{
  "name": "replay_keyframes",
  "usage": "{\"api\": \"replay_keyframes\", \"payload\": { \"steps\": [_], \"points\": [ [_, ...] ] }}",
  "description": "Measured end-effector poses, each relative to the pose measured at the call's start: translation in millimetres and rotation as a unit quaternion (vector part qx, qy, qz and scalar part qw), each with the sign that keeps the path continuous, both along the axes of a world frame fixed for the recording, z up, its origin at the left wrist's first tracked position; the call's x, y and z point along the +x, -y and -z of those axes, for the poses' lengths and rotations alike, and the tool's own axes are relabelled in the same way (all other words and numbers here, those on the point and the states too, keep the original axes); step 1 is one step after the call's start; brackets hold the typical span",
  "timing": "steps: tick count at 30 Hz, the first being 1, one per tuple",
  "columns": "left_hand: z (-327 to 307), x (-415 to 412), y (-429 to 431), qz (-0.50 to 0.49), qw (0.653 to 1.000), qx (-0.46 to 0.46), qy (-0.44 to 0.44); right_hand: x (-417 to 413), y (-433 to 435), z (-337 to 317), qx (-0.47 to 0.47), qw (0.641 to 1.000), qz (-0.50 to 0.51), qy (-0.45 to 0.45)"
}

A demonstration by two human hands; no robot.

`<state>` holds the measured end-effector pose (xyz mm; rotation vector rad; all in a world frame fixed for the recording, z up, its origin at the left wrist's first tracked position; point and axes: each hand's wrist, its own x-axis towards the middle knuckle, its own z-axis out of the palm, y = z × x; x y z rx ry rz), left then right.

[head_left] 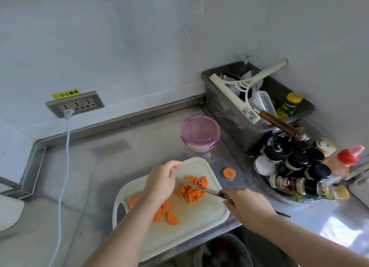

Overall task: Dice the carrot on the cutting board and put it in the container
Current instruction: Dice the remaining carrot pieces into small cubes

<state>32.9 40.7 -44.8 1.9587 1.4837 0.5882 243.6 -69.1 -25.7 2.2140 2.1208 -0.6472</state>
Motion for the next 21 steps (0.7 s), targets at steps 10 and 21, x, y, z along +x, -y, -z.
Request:
{"api": "replay_keyframes", "payload": {
  "steps": [10, 21],
  "points": [
    [19.0, 17.4, 43.5, 0.097, 0.975, 0.036, -0.196, 0.1, -8.9, -4.1, -0.141, 0.944, 0.158, -0.254],
    [26.2, 11.4, 40.6, 0.078, 0.982, 0.020, -0.170, -3.0, -5.9, -15.0, -0.133, 0.929, 0.181, -0.293]
  ]
}}
